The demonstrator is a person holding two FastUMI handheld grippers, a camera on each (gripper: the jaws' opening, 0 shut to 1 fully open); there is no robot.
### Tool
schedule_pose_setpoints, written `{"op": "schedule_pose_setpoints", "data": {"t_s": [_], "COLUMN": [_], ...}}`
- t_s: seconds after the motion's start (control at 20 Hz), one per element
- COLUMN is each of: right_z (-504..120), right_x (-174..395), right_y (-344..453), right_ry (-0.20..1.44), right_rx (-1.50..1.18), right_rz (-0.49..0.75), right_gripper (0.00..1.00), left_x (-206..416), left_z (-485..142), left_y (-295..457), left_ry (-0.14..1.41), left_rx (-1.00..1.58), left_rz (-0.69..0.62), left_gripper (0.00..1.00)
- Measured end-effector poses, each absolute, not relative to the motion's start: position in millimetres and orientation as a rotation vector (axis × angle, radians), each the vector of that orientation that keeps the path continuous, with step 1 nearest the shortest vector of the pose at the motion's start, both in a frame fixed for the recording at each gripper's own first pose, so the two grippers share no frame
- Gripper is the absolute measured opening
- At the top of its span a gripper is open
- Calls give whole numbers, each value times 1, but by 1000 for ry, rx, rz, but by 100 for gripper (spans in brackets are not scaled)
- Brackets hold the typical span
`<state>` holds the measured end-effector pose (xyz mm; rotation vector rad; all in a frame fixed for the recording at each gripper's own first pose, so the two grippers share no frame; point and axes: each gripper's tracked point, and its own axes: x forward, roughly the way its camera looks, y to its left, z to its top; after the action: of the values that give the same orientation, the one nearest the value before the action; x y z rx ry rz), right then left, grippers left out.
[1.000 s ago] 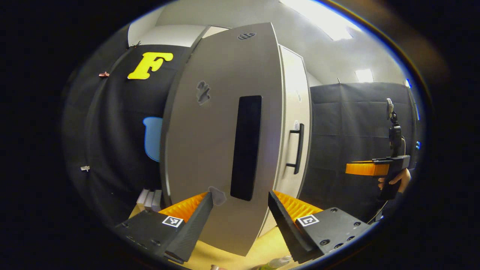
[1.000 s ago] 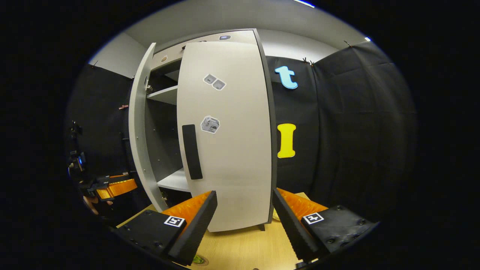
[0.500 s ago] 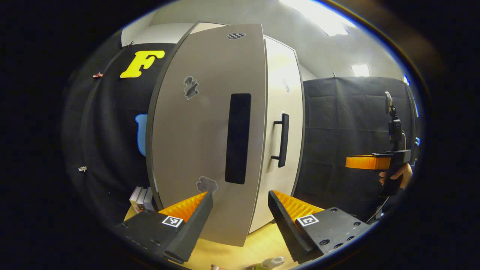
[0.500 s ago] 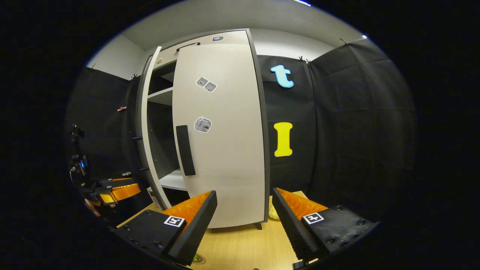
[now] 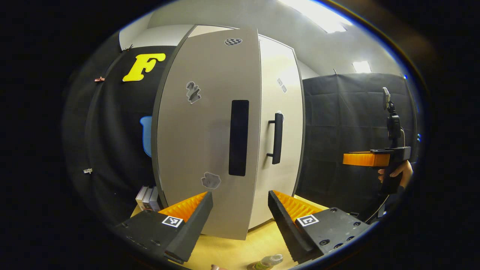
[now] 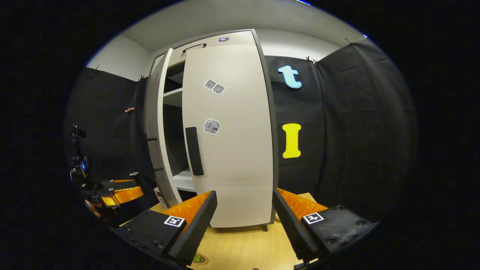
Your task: Grasp the bottle in the cabinet with the left hand and place it on the coaster, then close the right door with the right hand and the left door with the left hand.
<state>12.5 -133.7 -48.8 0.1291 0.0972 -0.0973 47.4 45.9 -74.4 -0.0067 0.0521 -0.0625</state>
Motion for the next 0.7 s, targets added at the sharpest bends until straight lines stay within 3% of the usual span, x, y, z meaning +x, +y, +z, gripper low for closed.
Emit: {"op": "schedule_pose_setpoints", "data": {"t_s": [0.7], "right_z": [-47], "right_x": [26], "right_y": [-121], "right_ry": [74], "right_rx": [135], "right_rz": [-20], "right_gripper": [98], "left_x": [30], "left_z": [-66], "left_y": [51], "left_ry": [35], "left_rx": [53], "left_rz": [10], "left_gripper": [95]}}
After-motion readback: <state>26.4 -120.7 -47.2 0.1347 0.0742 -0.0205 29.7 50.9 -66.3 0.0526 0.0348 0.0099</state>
